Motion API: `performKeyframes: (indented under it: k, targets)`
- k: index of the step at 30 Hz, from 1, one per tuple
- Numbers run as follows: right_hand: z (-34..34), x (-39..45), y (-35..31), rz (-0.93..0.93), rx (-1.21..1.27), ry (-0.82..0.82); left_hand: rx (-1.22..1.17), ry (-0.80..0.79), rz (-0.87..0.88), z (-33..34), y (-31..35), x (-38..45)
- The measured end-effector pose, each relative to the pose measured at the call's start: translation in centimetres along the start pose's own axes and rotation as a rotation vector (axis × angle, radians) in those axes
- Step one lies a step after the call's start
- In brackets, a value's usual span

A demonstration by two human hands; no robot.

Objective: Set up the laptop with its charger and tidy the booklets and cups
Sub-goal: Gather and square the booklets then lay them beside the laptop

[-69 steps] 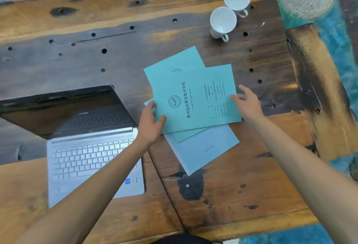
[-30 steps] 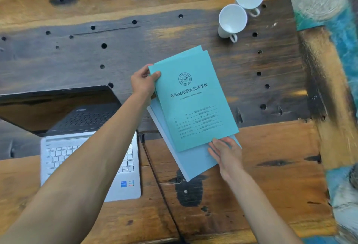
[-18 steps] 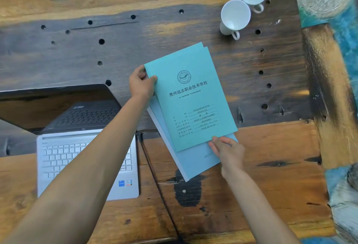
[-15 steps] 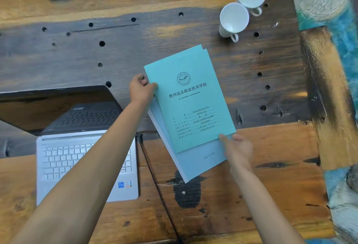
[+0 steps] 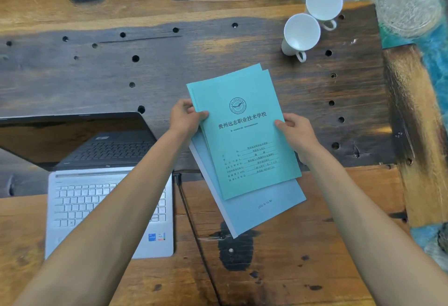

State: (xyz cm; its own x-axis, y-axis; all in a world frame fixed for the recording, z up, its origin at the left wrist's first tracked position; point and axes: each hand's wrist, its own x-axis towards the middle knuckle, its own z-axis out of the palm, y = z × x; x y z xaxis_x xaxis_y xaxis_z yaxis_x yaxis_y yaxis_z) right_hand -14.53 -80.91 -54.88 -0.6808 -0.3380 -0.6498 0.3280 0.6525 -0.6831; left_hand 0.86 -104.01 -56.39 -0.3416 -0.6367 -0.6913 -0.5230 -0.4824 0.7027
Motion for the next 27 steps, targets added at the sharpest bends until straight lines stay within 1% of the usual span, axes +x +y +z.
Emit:
performKeyframes:
  k: [7, 10, 14, 17, 21, 24, 27]
  targets:
    - [-0.5, -0.6, -0.1, -0.034, 0.117, 0.017, -0.089, -0.032, 0.045, -0.3, 0.0, -1.6]
    - [-0.9, -1.5, -0.3, -0.034, 0.141, 0.021, -0.101, -0.008, 0.056, -0.2, -0.1, -3.2]
    - [-1.8, -3.3, -0.4, -0.046, 0.146, -0.001, -0.221, 0.008, 0.047, -0.6, -0.9, -5.9]
    - [-2.1, -4.9, 0.3, -0.035, 0.165, -0.023, -0.249, 0.033, 0.037, -1.0, -2.8, -8.2]
    - [-1.7, -7.0, 2.3, 0.003, 0.163, -0.041, -0.266, 0.105, 0.034, -1.3, -6.7, -10.8]
    - [-1.1, -7.7, 4.2, 0.043, 0.152, -0.052, -0.275, 0.110, 0.049, -1.4, -8.7, -11.7]
    - [-0.4, -7.5, 5.7, 0.061, 0.125, -0.014, -0.226, 0.129, 0.064, -1.3, -9.7, -12.0]
